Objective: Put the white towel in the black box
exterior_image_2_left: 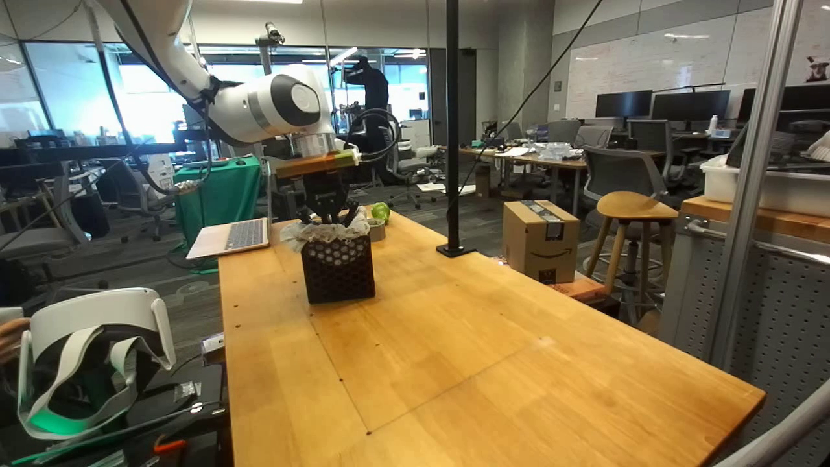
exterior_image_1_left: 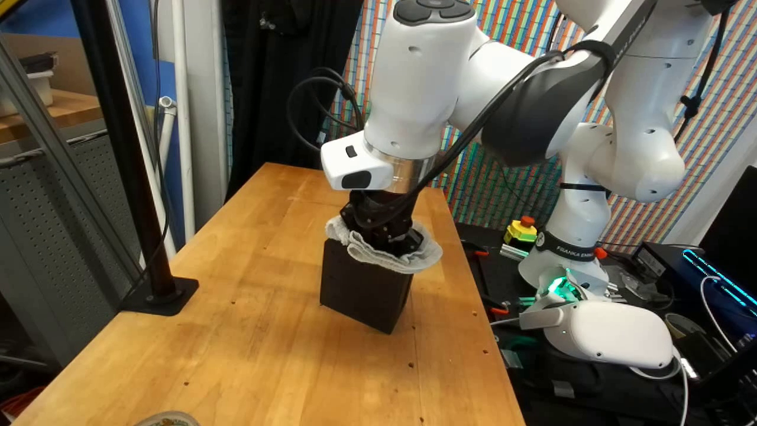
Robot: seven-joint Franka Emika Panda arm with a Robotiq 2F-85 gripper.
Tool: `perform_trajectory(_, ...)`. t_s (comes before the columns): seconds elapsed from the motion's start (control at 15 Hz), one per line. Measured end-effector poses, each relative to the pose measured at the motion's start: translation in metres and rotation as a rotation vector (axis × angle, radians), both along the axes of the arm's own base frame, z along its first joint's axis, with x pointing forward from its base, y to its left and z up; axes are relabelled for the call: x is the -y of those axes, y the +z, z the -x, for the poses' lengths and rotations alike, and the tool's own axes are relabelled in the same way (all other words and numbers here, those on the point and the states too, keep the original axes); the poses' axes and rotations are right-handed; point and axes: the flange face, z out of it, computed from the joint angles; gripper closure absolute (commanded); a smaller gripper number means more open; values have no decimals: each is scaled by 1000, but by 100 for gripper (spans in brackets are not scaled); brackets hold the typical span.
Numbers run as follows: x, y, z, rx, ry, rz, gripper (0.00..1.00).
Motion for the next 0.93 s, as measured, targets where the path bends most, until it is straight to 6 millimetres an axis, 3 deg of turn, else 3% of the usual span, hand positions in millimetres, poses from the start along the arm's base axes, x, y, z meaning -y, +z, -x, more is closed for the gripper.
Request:
perform_trajectory(0.6, 8, 80, 14, 92, -26, -100, 96)
perform_trajectory(0.93, 16, 91, 20, 115, -31, -100, 96)
